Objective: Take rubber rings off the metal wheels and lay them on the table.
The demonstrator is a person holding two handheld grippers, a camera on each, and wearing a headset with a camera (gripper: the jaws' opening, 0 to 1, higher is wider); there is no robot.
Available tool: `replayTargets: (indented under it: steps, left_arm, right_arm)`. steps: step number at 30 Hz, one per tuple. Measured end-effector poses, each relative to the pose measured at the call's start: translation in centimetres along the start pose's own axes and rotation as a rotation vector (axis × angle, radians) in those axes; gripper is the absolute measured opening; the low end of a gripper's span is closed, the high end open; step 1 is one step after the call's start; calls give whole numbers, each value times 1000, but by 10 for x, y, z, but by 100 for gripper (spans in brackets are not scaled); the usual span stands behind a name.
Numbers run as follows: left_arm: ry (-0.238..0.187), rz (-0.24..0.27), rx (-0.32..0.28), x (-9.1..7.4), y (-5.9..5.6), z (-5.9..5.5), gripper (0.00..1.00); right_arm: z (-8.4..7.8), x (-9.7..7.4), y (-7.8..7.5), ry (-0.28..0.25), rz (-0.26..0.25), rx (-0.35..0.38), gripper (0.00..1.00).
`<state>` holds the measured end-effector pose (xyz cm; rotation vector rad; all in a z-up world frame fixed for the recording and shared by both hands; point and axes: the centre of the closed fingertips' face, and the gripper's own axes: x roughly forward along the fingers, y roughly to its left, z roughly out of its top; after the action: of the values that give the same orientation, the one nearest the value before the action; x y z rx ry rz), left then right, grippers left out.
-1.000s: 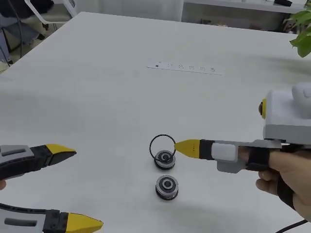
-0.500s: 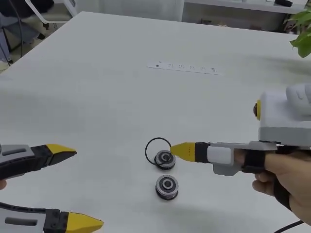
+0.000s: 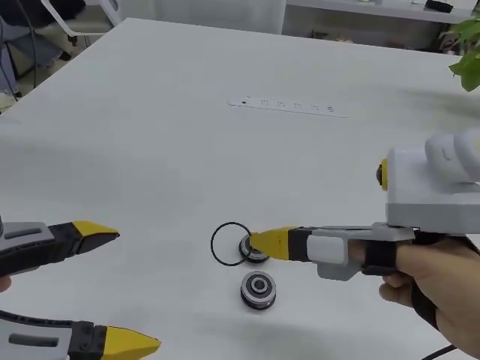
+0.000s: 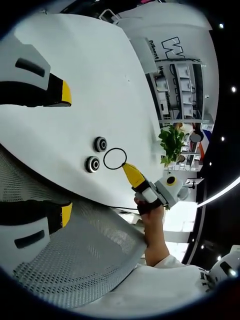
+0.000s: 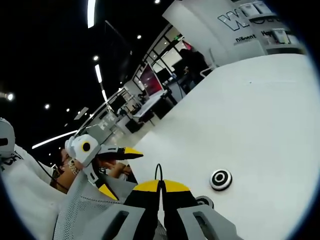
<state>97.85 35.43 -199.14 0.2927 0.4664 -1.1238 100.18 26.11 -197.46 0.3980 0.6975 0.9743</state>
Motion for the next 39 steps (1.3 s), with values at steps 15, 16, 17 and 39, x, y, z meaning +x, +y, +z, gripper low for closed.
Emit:
replayTargets:
  steps: [15,16,17,39]
  left_arm:
    - [-8,3,-7,0,1,1,74]
    - [-9,4,-7,0,1,1,74]
    - [-10,5,-7,-1,1,1,74]
    - [-20,5,-19,-1,1,2,72]
  right_arm:
    - [-22,20,1,88,-8,-90,0]
    - [-24,21,1,89,-10,-94,0]
    - [-25,22,1,96,-14,-107,0]
    - [-53,39,-24,145,-97,-160,0]
